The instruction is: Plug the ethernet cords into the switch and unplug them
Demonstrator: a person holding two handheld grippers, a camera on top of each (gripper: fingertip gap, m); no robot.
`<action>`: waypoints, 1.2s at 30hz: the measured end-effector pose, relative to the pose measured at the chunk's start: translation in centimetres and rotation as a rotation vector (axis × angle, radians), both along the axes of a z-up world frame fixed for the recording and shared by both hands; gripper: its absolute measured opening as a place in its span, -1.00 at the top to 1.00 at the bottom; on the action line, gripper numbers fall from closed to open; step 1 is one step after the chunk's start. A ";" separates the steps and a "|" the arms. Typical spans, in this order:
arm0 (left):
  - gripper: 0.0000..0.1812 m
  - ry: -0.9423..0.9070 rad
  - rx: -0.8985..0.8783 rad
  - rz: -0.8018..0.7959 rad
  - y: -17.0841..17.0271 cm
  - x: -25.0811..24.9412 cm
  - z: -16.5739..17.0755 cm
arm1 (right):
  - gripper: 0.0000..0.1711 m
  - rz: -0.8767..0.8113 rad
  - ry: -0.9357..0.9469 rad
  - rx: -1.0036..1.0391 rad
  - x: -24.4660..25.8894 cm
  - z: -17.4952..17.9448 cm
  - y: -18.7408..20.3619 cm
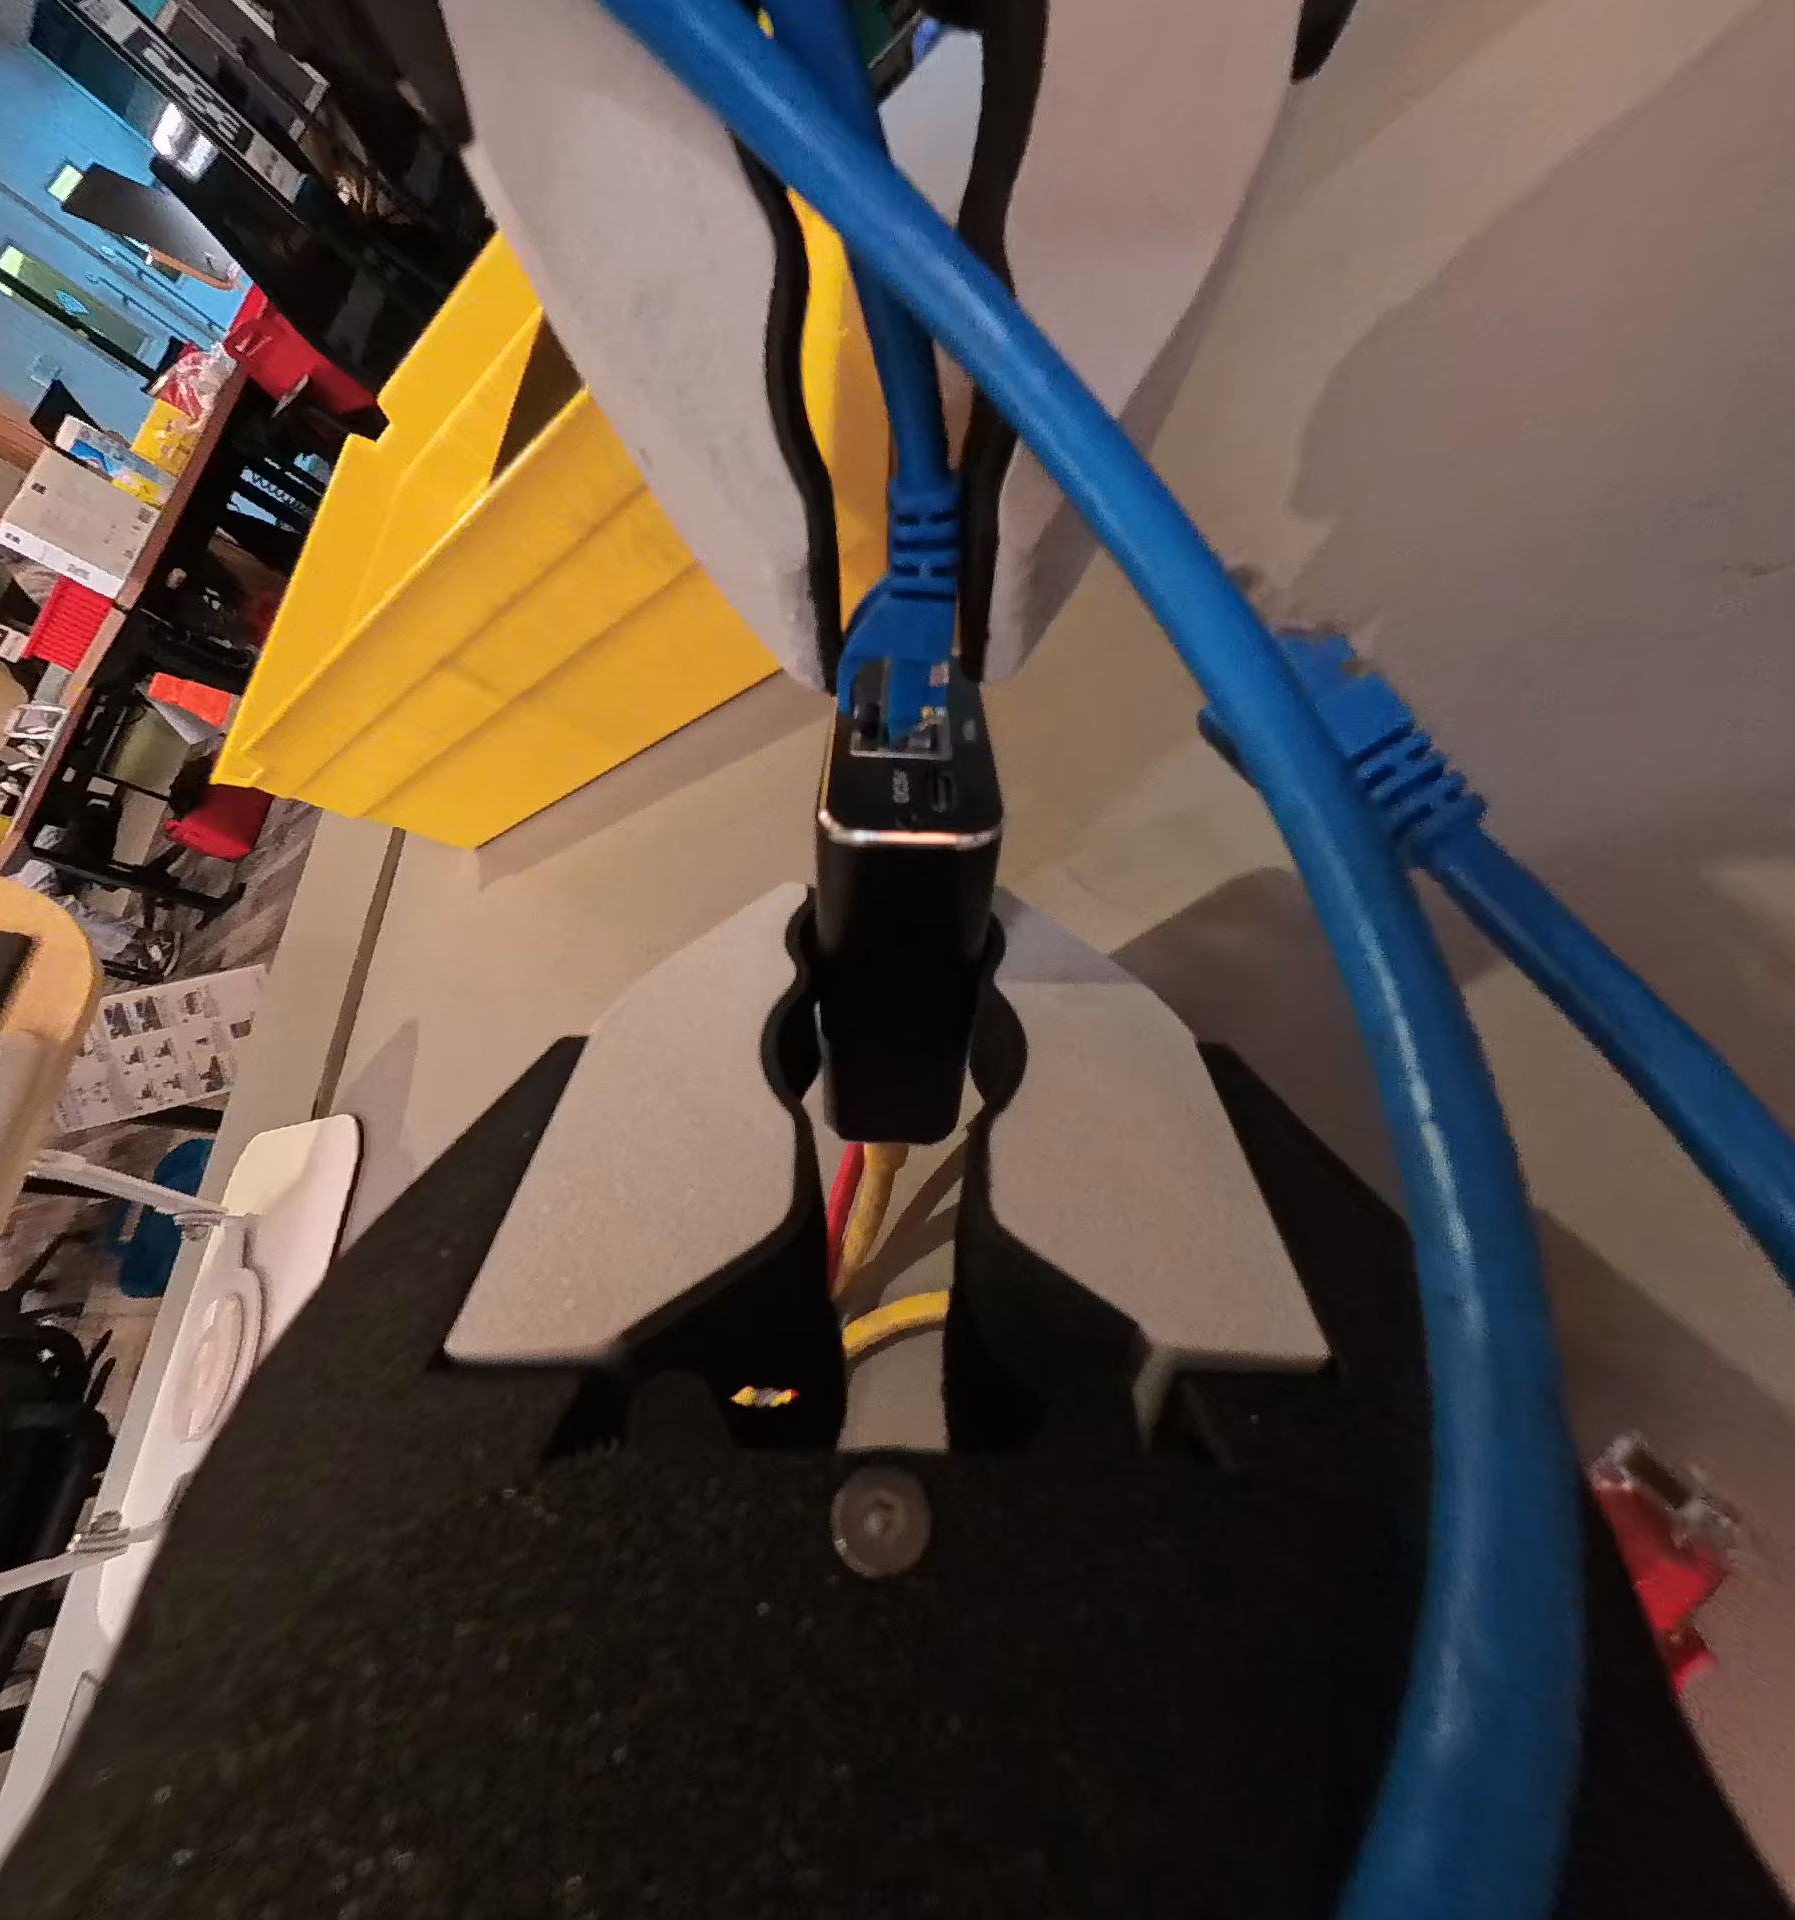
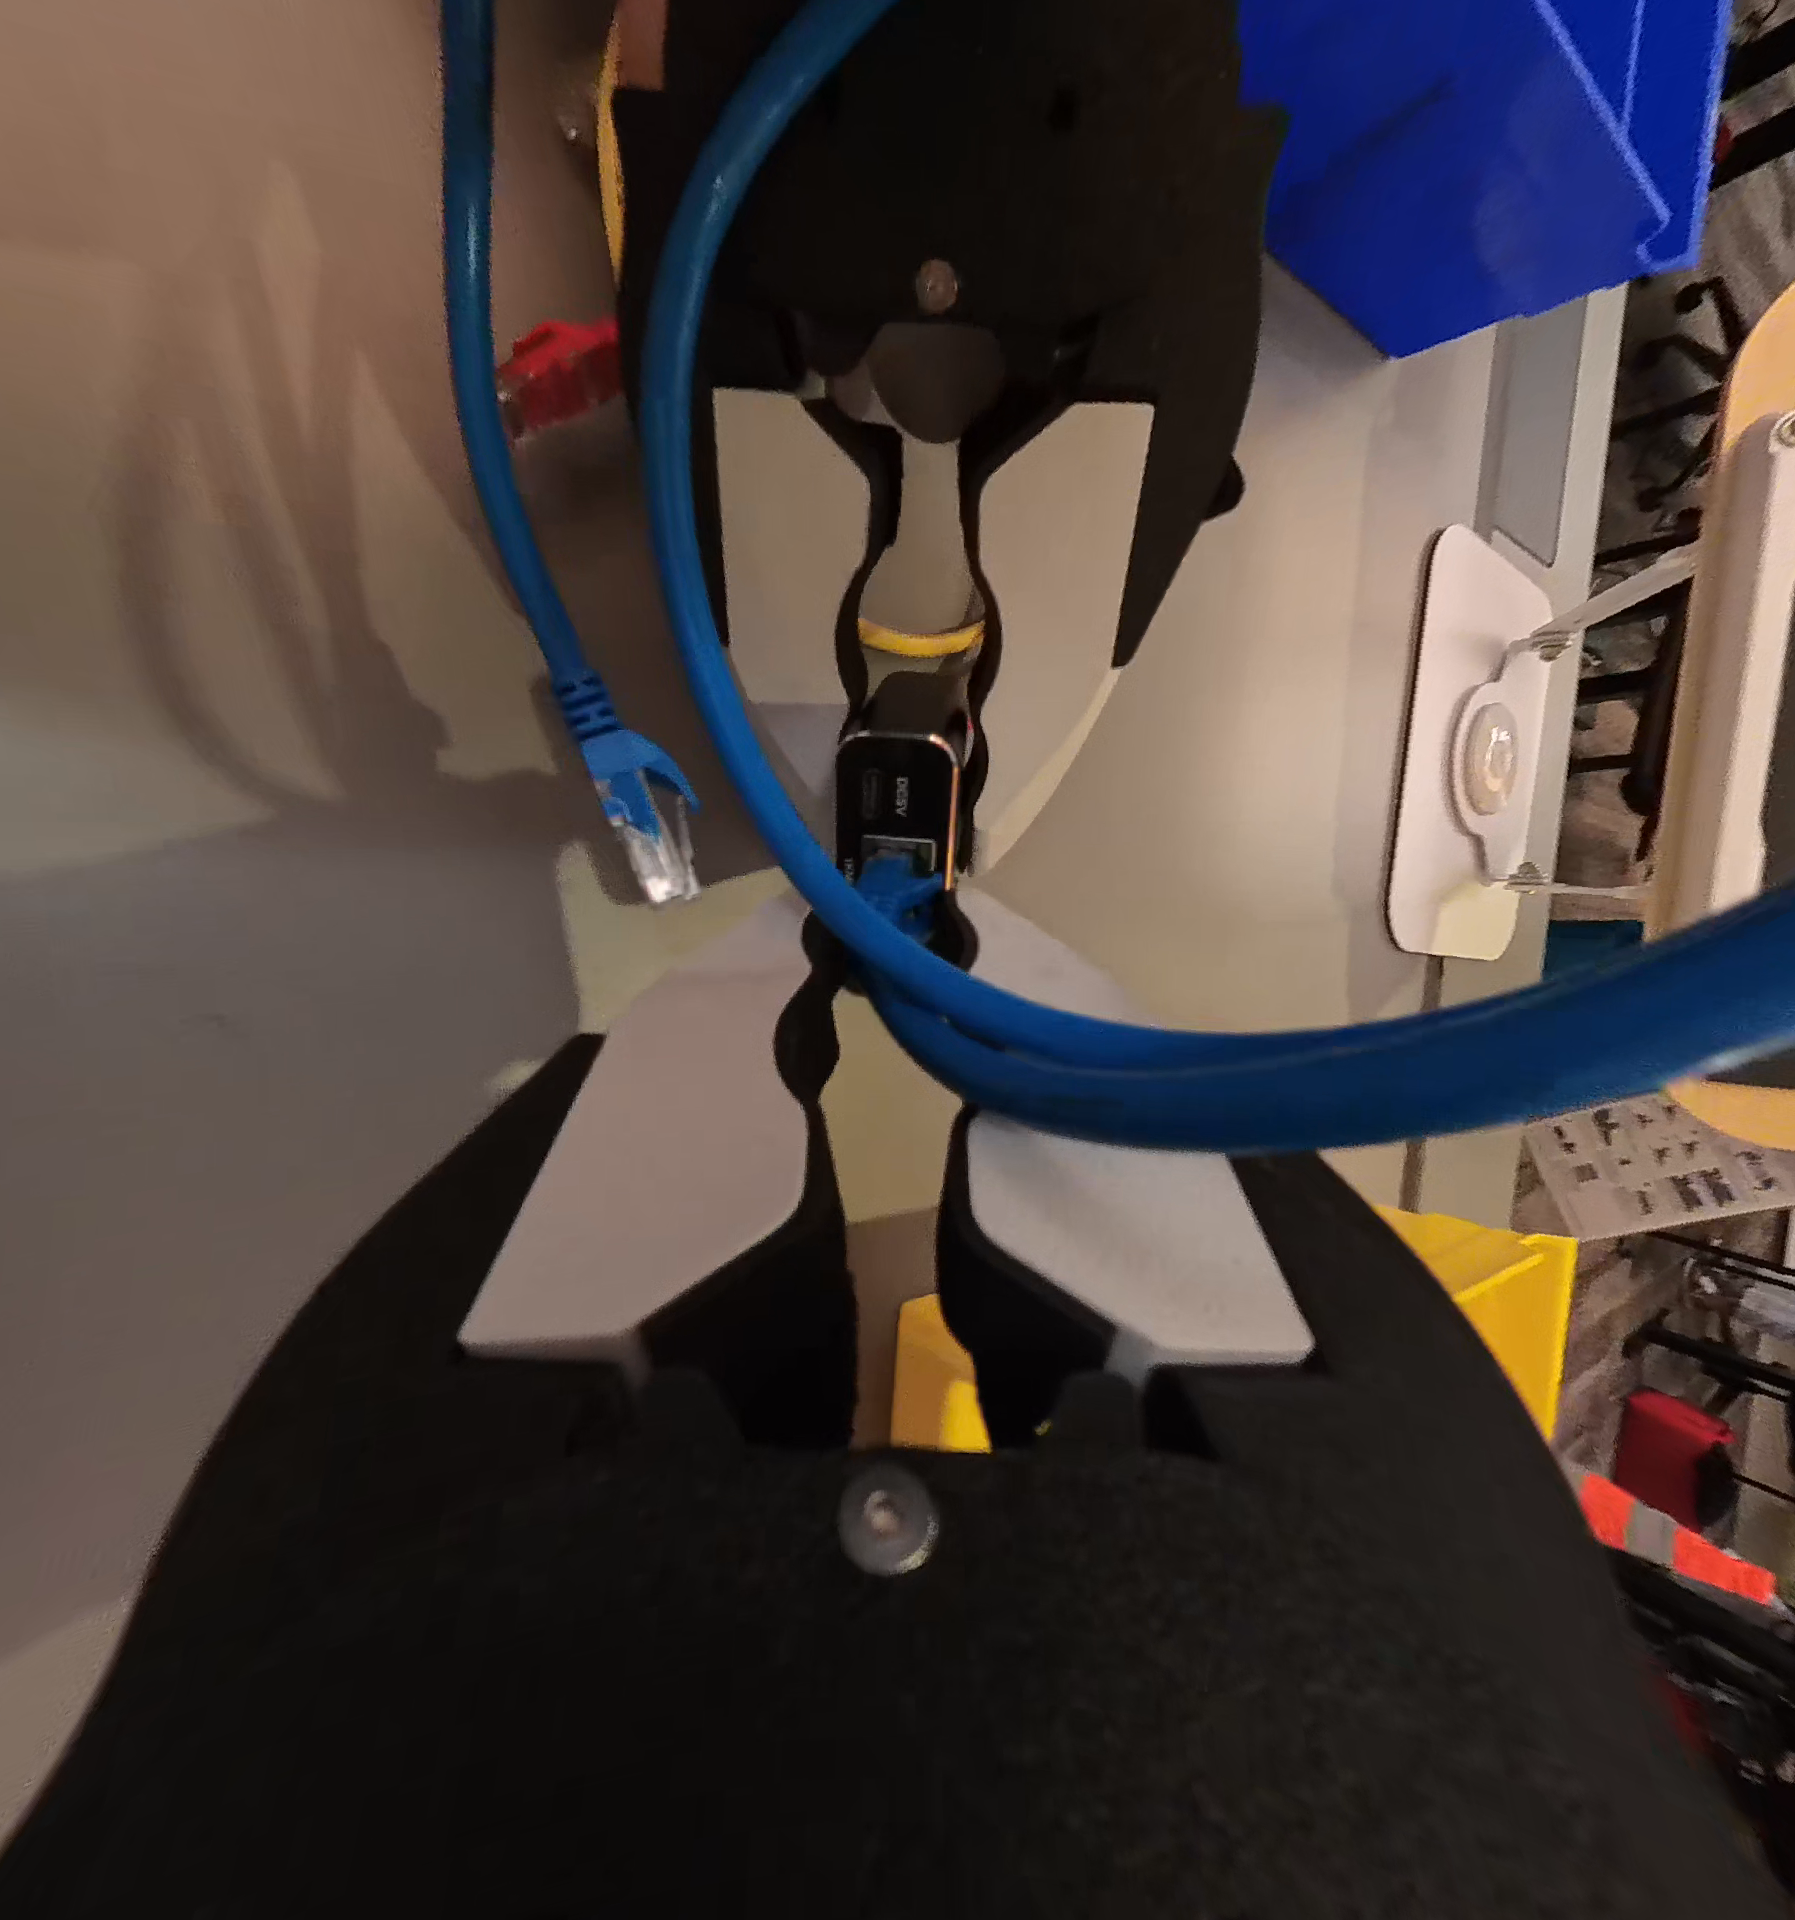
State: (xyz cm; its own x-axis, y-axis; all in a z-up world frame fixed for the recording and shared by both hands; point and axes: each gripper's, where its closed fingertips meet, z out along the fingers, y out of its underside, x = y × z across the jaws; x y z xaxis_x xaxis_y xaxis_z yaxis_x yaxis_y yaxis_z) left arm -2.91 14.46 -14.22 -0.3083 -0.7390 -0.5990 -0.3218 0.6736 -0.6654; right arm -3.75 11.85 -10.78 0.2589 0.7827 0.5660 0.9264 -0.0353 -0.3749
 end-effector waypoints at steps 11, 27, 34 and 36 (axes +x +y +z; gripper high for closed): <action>0.73 0.003 0.021 -0.003 -0.2 -0.1 0.2 | 0.81 0.002 0.063 0.007 -0.4 0.4 -0.1; 0.72 -0.028 0.009 -0.013 0.1 0.2 0.4 | 0.85 -0.096 0.108 0.030 0.4 0.5 0.1; 0.72 -0.030 -0.056 -0.060 -0.8 0.1 0.6 | 0.85 -0.094 0.145 0.026 0.4 0.8 -0.6; 0.72 -0.005 -0.048 -0.052 -0.9 0.0 0.3 | 0.85 -0.084 0.155 0.027 0.2 0.5 -0.8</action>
